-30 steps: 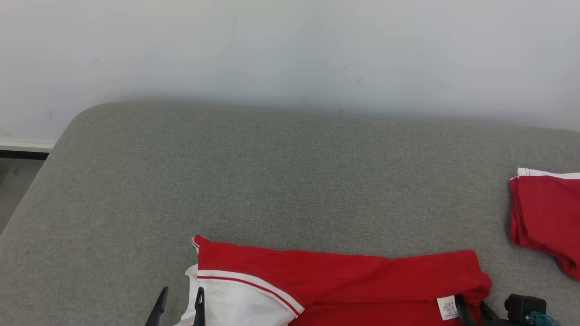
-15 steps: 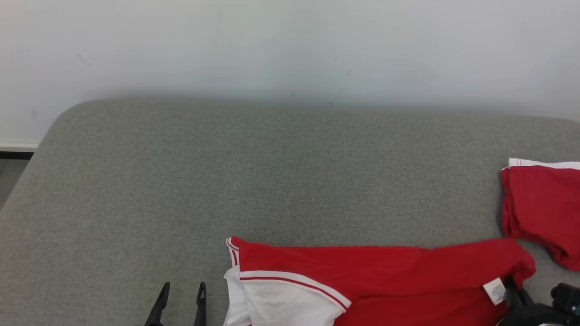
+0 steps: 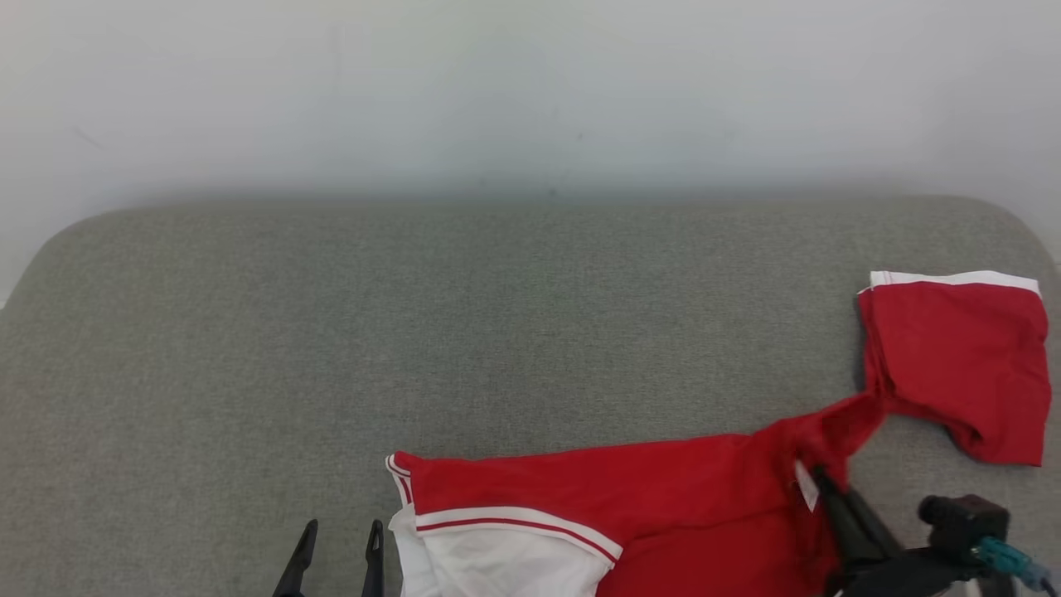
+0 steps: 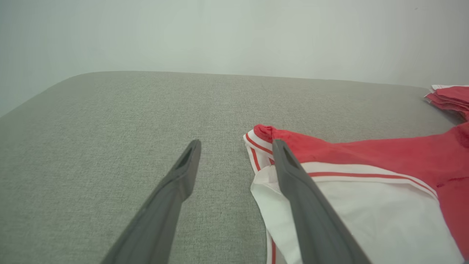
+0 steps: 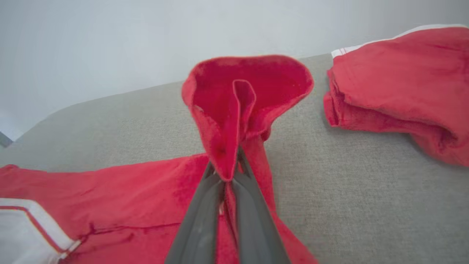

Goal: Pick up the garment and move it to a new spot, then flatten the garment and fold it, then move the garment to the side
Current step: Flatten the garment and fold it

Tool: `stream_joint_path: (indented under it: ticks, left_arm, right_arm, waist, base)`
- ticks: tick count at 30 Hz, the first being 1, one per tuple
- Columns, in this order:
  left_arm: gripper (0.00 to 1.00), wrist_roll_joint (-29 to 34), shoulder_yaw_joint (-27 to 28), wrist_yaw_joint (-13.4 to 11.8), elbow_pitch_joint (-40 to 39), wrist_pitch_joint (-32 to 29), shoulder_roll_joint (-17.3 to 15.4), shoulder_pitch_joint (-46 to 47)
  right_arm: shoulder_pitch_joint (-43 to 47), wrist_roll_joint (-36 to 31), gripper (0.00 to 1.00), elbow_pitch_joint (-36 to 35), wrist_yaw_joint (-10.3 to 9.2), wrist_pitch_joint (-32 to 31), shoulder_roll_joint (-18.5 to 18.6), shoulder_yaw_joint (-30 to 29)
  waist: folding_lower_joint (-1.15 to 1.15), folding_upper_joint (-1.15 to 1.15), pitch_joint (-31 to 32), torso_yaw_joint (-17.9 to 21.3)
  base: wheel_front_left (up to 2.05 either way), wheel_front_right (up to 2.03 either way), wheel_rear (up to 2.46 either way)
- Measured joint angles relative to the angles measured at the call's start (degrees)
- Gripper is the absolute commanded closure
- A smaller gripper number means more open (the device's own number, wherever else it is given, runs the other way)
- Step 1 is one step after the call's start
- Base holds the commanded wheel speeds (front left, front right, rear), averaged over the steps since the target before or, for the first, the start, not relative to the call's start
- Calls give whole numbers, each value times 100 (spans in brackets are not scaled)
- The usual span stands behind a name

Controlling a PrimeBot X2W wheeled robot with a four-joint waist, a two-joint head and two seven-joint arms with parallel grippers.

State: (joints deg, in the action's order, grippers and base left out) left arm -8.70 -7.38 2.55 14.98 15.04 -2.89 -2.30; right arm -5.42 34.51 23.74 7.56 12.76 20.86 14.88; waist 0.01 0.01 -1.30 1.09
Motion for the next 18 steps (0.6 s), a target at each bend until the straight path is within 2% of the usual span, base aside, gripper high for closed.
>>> stream_joint_path:
  ticks: [5, 8, 13, 18]
  left_arm:
    - [0, -38, -98, -1, 35, 0, 2, 20]
    - [0, -40, -149, 5, 55, 0, 2, 32]
    - [0, -26, -199, 25, 100, 0, 2, 75]
    - [0, 0, -266, 40, 133, 1, 2, 113]
  right_arm:
    - [84, 879, 100, -1198, -1, -508, 341, 1139]
    - [-41, 1158, 100, -1575, -1, -713, 426, 1578]
    - [-493, 1403, 100, -1752, -1, -916, 142, 2304]
    - [-885, 1510, 100, -1603, -1, -980, -96, 2829]
  waist:
    - [-1, 0, 40, 49]
    - [-1, 0, 47, -2]
    - [-1, 0, 49, -168]
    - [-1, 0, 50, -370]
  base:
    - [0, 0, 0]
    - [0, 0, 0]
    - [0, 0, 0]
    - [0, 0, 0]
